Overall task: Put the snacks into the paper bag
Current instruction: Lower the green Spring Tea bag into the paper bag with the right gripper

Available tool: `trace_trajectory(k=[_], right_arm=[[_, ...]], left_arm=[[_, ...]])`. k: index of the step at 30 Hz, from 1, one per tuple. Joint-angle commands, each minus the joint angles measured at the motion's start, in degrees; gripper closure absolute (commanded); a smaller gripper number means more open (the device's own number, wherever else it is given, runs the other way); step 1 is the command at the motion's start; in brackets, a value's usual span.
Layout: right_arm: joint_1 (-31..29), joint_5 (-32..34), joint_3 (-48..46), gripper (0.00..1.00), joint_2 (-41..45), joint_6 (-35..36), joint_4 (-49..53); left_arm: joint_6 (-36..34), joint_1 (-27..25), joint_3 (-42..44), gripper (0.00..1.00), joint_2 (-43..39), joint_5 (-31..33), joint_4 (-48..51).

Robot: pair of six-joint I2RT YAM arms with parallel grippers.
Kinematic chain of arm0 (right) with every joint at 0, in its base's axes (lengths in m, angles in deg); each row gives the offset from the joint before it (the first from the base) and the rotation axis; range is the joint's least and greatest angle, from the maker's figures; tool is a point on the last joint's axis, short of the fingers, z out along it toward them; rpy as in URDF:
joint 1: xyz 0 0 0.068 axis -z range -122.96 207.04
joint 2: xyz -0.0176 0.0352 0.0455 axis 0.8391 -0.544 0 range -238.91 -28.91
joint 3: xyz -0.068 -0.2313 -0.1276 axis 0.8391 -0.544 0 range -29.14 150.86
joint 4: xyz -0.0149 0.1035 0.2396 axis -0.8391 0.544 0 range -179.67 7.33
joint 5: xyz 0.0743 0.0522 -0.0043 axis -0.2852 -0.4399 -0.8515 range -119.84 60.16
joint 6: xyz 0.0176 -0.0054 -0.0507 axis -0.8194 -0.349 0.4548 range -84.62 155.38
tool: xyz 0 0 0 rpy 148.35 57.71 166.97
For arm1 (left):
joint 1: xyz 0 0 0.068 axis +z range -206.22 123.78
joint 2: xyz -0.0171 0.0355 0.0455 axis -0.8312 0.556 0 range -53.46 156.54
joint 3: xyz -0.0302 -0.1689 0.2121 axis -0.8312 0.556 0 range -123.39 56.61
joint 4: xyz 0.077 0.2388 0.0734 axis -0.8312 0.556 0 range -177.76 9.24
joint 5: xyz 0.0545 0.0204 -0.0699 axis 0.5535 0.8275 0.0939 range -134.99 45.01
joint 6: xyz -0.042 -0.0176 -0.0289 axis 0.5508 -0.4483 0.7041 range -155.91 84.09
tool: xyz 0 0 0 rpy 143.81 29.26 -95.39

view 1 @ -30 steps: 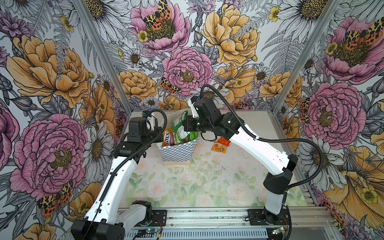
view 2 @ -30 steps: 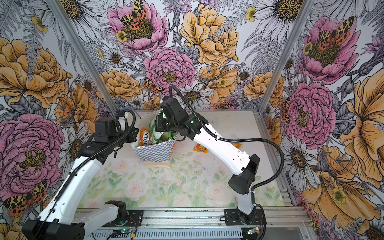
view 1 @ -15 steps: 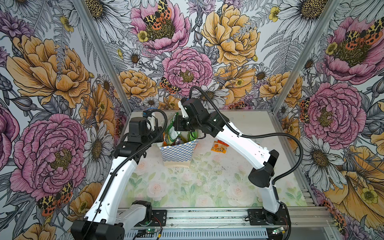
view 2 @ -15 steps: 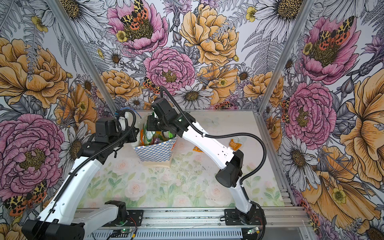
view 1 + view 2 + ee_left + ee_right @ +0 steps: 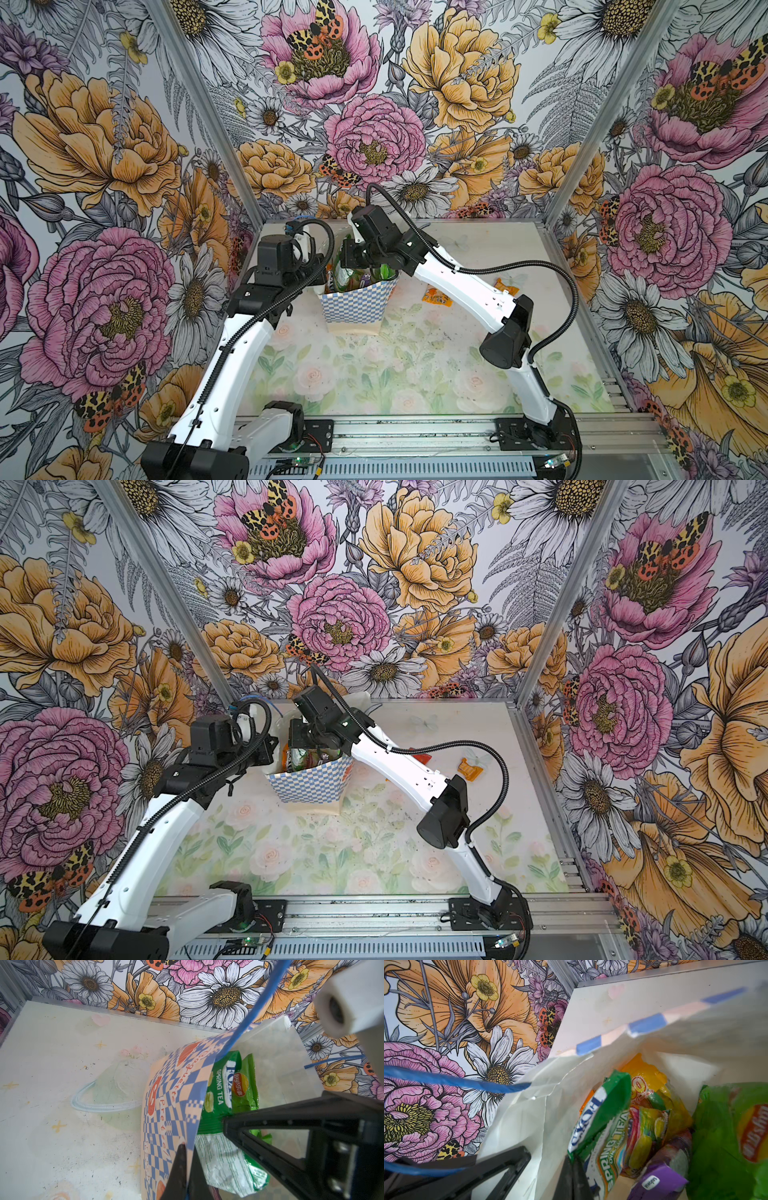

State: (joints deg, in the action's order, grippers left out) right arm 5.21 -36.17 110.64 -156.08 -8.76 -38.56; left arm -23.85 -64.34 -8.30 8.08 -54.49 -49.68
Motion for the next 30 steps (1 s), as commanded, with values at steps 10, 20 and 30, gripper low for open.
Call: trace_trajectory(k=[10, 20, 30], right_arm=[[-0.44, -0.11, 3.1, 1.0, -4.54, -0.06, -2.34], [-0.2, -0.25, 5.41, 0.71, -4.27, 1.79, -2.26], [0.05, 2.53, 5.41, 0.45, 2.1, 5.5, 1.33]], left_arm=[[0.35, -0.24, -0.15, 1.0, -2.22, -0.22, -5.24], [0.25, -0.23, -0.1, 1.0, -2.39, 0.01, -5.22], [0.39, -0.23, -0.03, 1.0, -2.13, 0.56, -5.14]])
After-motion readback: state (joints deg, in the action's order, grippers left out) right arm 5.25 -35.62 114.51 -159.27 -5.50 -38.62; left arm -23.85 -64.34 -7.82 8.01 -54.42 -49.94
